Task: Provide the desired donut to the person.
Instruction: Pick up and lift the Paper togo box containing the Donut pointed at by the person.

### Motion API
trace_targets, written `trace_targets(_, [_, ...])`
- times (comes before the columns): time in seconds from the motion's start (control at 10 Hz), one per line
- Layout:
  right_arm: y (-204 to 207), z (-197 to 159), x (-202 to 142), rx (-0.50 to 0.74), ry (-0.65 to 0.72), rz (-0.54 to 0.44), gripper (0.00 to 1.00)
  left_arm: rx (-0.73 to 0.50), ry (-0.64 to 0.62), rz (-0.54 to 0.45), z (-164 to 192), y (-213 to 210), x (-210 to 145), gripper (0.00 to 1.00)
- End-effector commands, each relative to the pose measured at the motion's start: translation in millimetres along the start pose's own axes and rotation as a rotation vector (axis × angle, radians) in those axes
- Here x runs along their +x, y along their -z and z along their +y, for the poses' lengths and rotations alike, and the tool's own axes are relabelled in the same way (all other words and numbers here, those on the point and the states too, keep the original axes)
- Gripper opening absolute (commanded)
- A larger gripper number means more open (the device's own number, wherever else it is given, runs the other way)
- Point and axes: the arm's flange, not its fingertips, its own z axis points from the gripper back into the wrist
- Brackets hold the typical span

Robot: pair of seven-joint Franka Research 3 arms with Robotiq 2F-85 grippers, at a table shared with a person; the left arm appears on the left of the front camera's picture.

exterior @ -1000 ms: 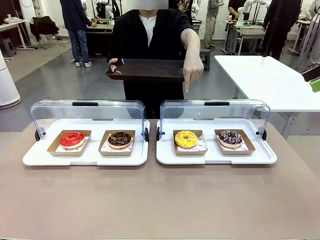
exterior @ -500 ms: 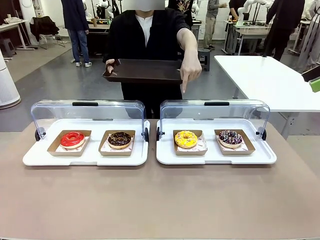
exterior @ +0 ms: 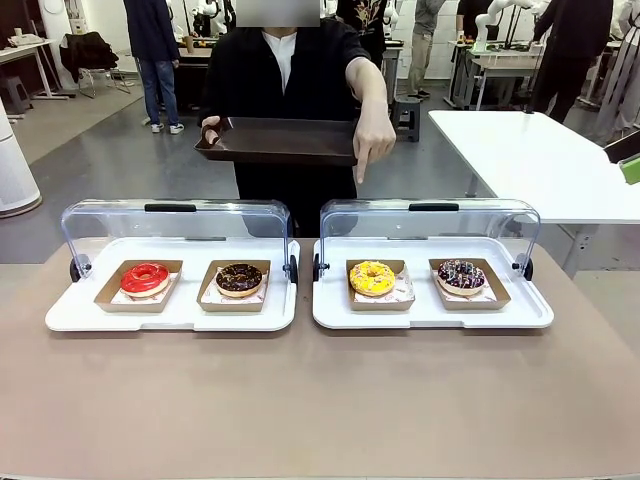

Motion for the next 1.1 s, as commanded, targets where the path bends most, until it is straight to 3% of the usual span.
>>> trace_targets(0.0, [1, -1, 1, 0.007, -0.007, -0.01, 1.0, -0.002, 0.004, -0.007, 0, -1, 0, 1.0])
trace_targets(0.8, [0, 0, 0, 0.0, 0.0, 0.0, 1.0, -0.002, 0.004, -0.007, 0, -1, 0, 1.0])
trace_targets(1.0, [31, 5, 38, -0.002, -0.064, 0.158, 1.0, -0.002, 0.004, -0.007, 0, -1, 0, 1.0])
